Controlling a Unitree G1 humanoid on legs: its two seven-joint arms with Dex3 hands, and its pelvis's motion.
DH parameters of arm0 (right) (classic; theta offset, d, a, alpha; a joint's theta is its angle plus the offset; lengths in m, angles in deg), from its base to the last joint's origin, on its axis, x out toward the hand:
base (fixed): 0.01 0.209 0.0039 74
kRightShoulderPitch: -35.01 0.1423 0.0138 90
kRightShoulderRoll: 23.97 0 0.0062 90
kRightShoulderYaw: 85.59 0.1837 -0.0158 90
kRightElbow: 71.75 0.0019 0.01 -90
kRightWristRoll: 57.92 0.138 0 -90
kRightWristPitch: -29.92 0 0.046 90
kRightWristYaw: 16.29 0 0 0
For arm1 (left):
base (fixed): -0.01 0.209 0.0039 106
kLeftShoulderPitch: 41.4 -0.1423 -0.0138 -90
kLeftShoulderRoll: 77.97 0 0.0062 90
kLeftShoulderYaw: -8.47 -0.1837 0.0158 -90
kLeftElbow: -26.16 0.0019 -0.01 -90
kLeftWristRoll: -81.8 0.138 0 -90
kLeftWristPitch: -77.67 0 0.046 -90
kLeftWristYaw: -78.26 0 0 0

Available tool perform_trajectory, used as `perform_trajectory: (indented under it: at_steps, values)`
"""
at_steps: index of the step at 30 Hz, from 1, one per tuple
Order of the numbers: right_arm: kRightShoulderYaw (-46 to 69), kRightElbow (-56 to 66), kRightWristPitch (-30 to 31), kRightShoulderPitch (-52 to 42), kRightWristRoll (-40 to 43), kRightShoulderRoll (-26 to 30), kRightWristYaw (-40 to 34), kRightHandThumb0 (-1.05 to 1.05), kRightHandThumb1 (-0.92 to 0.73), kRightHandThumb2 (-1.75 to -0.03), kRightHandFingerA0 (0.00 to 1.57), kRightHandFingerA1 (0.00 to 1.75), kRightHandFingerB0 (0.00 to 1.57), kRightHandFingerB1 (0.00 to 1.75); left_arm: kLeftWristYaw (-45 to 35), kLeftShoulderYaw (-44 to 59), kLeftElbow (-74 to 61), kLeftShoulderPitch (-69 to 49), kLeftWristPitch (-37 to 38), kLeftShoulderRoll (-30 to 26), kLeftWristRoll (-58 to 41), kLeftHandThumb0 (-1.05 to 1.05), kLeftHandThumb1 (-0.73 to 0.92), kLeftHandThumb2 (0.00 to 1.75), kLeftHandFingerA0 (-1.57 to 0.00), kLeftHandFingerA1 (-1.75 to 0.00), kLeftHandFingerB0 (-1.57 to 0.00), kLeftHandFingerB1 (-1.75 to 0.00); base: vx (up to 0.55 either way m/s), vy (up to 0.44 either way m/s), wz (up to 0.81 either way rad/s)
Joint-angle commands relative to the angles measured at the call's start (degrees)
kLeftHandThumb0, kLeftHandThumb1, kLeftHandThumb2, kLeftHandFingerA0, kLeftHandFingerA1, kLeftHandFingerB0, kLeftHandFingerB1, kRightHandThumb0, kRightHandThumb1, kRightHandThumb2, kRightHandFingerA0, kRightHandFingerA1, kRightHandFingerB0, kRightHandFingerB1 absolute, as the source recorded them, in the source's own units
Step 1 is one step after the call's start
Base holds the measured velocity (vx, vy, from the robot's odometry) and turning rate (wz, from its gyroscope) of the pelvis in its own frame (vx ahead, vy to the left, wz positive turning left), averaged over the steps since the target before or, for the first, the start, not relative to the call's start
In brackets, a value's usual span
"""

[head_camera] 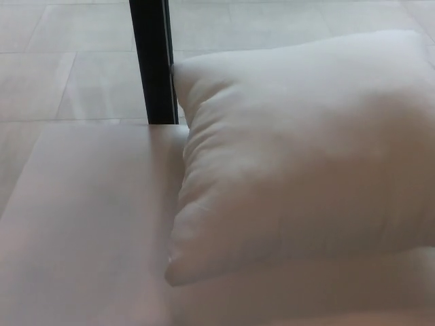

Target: The robot uses its left hand to press on the left side of the pillow kept in the middle of the desk and uses its right hand to lift up and the right side of the pillow and turn it over

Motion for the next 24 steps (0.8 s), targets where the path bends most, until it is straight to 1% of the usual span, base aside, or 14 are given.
perform_trajectory:
  at_steps: [1,3,4,7,8,12,13,14,17,18,20,21,22,24]
  values:
    - [3.8,-2.8,-7.6,-3.9,3.8,5.2,4.6,-0.86,-0.64,-1.02,0.25,0.53,0.06,0.31,-6.4,5.4,2.3,-1.7,-2.5,-3.2,-5.6,-0.84,0.47,0.89,-0.09,-0.48,-0.03,-0.54,0.00,0.000,0.00]
    - [5.4,-6.4,-10.3,-5.0,3.5,7.9,5.0,-1.01,-0.68,-1.07,0.24,0.51,0.07,0.19,-7.3,7.8,3.4,-2.3,-3.2,-5.0,-6.2,-0.90,0.58,0.60,-0.20,-0.50,0.00,-0.69,0.00,0.000,0.00]
    - [6.3,-7.9,-11.1,-5.4,3.8,8.8,4.9,-0.96,-0.82,-0.65,0.25,0.39,0.09,0.26,-7.5,9.0,4.3,-2.4,-3.6,-5.6,-6.9,-0.89,0.58,0.59,-0.12,-0.39,0.00,-0.71,0.00,0.000,0.00]
    - [11.4,-17.8,-16.4,-6.8,5.4,11.9,4.4,-0.91,-0.83,-0.66,0.20,0.42,0.13,0.28,-6.1,15.4,6.7,-3.1,-7.1,-7.2,-10.1,-0.40,0.03,0.80,0.00,-0.50,-0.11,-0.62,0.00,0.000,0.00]
    - [13.3,-22.7,-17.2,-7.5,5.6,13.0,2.6,-0.95,-0.65,-1.03,0.09,0.50,0.04,0.32,-5.7,18.4,9.3,-3.4,-6.9,-7.5,-11.1,-1.02,0.46,0.59,-0.07,-0.28,0.00,-0.85,0.00,0.000,0.00]
    - [20.4,-34.1,-19.9,-10.3,8.9,12.8,-4.2,-0.86,-0.62,-1.06,0.37,0.66,0.01,0.17,-5.4,23.8,18.1,-5.6,-4.7,-8.1,-10.7,-0.98,0.47,0.59,-0.09,-0.29,0.00,-0.79,0.00,0.000,0.00]
    - [21.4,-35.7,-20.2,-11.0,9.4,12.3,-5.7,-0.99,-0.70,-1.10,0.69,1.28,0.03,0.08,-6.2,23.9,20.6,-6.1,-3.3,-8.0,-10.0,-0.82,0.42,0.91,-0.06,-0.31,-0.01,-0.63,0.00,0.000,0.00]
    - [23.4,-37.9,-20.5,-12.4,10.4,10.9,-8.8,-1.00,-0.69,-0.88,0.84,1.50,0.02,0.14,-6.8,24.1,24.5,-7.2,-1.2,-7.3,-8.9,-1.01,0.46,0.60,-0.12,-0.31,0.00,-0.82,0.00,0.000,0.00]
    - [27.2,-42.0,-25.1,-13.4,13.5,7.3,-11.6,-0.84,-0.65,-1.03,0.45,0.74,0.06,0.23,-5.9,22.8,26.1,-10.0,2.1,-4.2,-6.2,-1.01,0.48,0.92,-0.22,-0.42,0.00,-0.65,0.00,0.000,0.00]
    - [26.6,-44.3,-25.6,-13.4,12.8,6.7,-14.4,-0.98,-0.73,-1.01,0.82,1.34,0.02,0.29,-5.2,22.6,26.8,-10.9,2.6,-2.8,-5.7,-1.01,0.50,0.62,-0.28,-0.36,0.00,-0.80,0.00,0.000,0.00]
    - [27.1,-47.3,-27.1,-13.8,13.3,4.7,-17.0,-0.88,-0.67,-1.03,0.68,0.82,0.04,0.34,-5.3,22.7,29.7,-12.5,5.5,0.2,-5.3,-0.99,0.47,0.59,-0.22,-0.34,0.00,-0.75,0.00,0.000,0.00]
    - [26.7,-48.3,-27.8,-14.2,12.8,3.8,-18.0,-0.81,-0.60,-1.08,0.69,0.98,0.00,0.32,-4.2,22.9,31.9,-12.7,5.0,1.0,-5.5,-0.87,0.41,0.89,-0.11,-0.37,0.00,-0.66,0.00,0.000,0.00]
    - [23.9,-48.2,-28.9,-15.9,10.1,2.3,-17.9,-0.81,-0.59,-1.06,0.64,1.09,0.00,0.39,-5.8,15.1,31.3,-17.7,4.5,-0.5,1.6,-1.03,0.53,0.62,-0.33,-0.95,0.00,-0.68,0.00,0.000,0.00]
    - [21.8,-48.8,-30.9,-17.7,8.5,2.1,-16.3,-0.85,-0.80,-0.66,0.67,1.34,0.10,0.35,-7.0,12.7,30.7,-20.8,4.8,-1.3,3.3,-1.00,0.43,0.91,-0.33,-0.67,0.00,-0.63,0.00,0.000,0.00]
